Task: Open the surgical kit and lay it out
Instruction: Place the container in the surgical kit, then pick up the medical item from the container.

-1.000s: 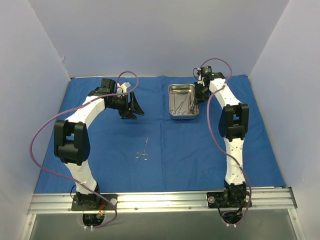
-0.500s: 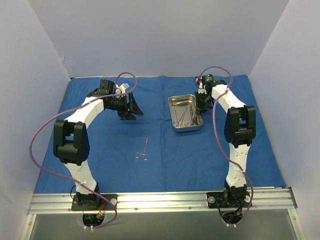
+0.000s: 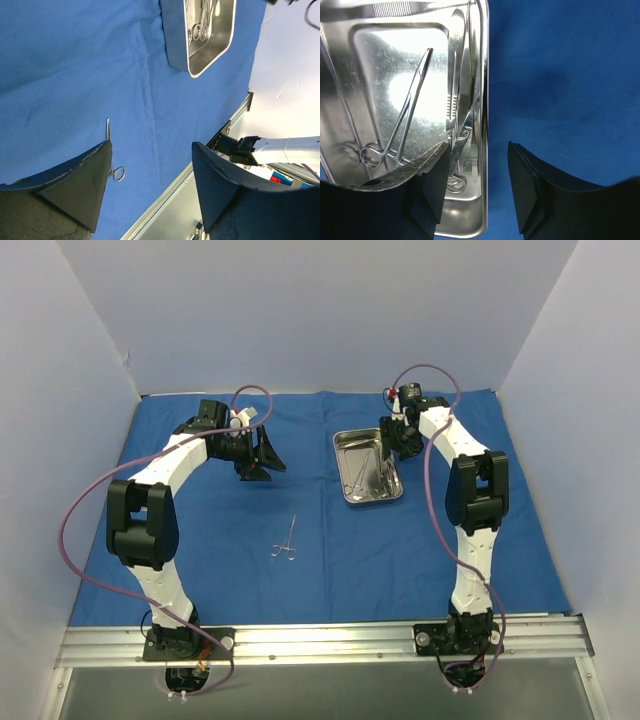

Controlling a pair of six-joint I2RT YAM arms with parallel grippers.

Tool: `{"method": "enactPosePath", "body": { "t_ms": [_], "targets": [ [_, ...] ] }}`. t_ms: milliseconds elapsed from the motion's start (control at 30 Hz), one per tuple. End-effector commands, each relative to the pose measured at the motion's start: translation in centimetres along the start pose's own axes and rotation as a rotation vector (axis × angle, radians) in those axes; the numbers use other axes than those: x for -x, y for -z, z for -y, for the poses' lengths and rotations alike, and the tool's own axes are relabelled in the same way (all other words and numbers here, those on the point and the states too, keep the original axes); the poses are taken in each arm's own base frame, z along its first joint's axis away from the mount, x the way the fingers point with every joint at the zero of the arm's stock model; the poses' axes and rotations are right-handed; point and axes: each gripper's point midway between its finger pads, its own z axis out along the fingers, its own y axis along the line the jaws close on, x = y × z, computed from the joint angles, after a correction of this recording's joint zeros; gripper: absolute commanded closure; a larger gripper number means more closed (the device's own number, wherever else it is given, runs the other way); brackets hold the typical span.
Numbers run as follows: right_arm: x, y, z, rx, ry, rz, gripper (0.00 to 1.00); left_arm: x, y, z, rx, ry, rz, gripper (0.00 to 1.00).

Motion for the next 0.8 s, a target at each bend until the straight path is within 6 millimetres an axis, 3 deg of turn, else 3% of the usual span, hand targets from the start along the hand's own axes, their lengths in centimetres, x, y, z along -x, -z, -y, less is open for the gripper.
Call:
{"method": "enactPosePath", "body": {
  "t_ms": [0,67,167,300,333,433,567,600,767],
  "targets": [
    [1.6,1.4,0.2,-0.044,0.000,0.022,0.50,0.2,1.2,0.6,-0.005,-0.041,0.029,0.26],
    [2.6,2.3,0.2,-0.071,-0.007,0.046,0.49,0.1,1.1,0.2,0.002,-0.034,0.023,0.26],
    [4.9,4.7,-1.5,-0.088,-0.019,0.108,0.48,0.0,1.1,-0.5,0.031,-0.025,0.020,0.26],
    [4.5,4.8,-4.6,-0.082,-0.113,0.087,0.61,-0.3,0.8,-1.8,0.078,-0.015,0.001,0.26],
    [4.0,4.4,-6.2,-0.052,-0.167,0.070,0.61,-0.2,0.8,-1.8,0.082,-0.012,-0.001,0.26],
    [2.8,3.6,-8.2,-0.027,-0.255,0.035,0.61,-0.4,0.4,-2.2,0.086,0.014,-0.014,0.27],
    [0.8,2.4,-7.9,-0.072,-0.316,-0.021,0.60,-0.6,0.0,-2.9,0.106,0.037,-0.040,0.27],
    [-0.3,1.9,-7.5,-0.093,-0.320,-0.057,0.62,-0.5,0.0,-3.1,0.110,0.035,-0.043,0.27],
    [-2.2,0.9,-6.1,-0.141,-0.345,-0.091,0.67,-0.7,-0.8,-4.0,0.120,0.053,-0.066,0.27]
  ]
}}
